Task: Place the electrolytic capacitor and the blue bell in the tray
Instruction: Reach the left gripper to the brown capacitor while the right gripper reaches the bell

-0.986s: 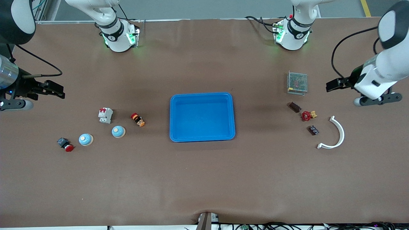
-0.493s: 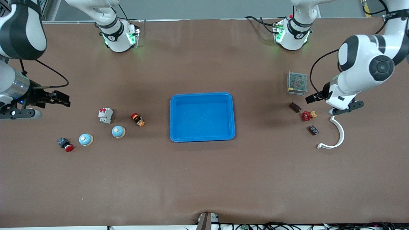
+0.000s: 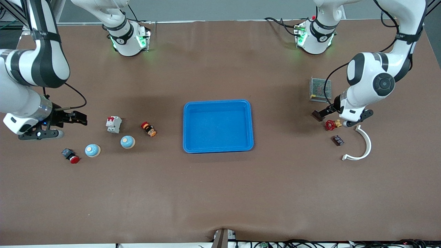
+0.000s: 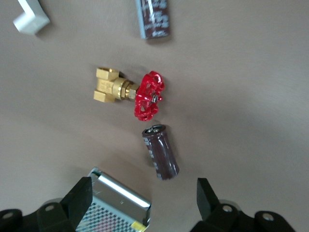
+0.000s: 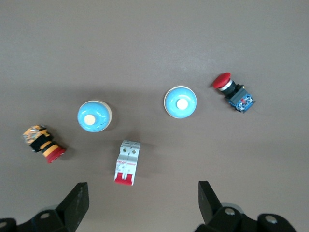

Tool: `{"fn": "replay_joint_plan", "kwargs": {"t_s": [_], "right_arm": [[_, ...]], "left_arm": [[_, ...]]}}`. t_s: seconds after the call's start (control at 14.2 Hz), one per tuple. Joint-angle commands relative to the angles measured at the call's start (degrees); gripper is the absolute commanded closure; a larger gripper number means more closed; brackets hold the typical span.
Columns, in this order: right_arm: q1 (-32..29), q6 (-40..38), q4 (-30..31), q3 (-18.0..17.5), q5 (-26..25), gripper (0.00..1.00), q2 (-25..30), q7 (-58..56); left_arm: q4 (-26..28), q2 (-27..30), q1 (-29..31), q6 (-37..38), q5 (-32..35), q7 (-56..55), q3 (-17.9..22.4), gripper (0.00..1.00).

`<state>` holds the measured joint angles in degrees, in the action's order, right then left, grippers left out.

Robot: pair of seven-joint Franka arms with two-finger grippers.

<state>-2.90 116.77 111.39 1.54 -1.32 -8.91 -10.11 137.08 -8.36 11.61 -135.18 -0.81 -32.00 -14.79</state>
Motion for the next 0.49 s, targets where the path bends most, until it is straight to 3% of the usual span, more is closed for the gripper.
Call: {"fn": "replay_joint_plan", "kwargs": {"t_s": [0.0, 0.21, 0.42], "right_arm": [[-0.7, 4.4, -0.3, -0.5, 1.1, 0.00, -3.8, -4.6], [-1.3, 11.3, -0.8, -0.5, 1.2, 0.00, -9.2, -12.0], [-2.3, 13.1, -2.4, -0.5, 1.2, 0.00, -12.7, -18.7]], "left_arm": [[-0.1, -2.8, 0.6, -2.7, -0.8, -2.4, -0.3, 0.17], [-0.1, -6.4, 0.6, -6.1, -0.8, -5.8, -0.3, 0.23], [-0.2, -8.4, 0.3, -8.3, -0.8, -8.0, -0.4, 0.27]]}}
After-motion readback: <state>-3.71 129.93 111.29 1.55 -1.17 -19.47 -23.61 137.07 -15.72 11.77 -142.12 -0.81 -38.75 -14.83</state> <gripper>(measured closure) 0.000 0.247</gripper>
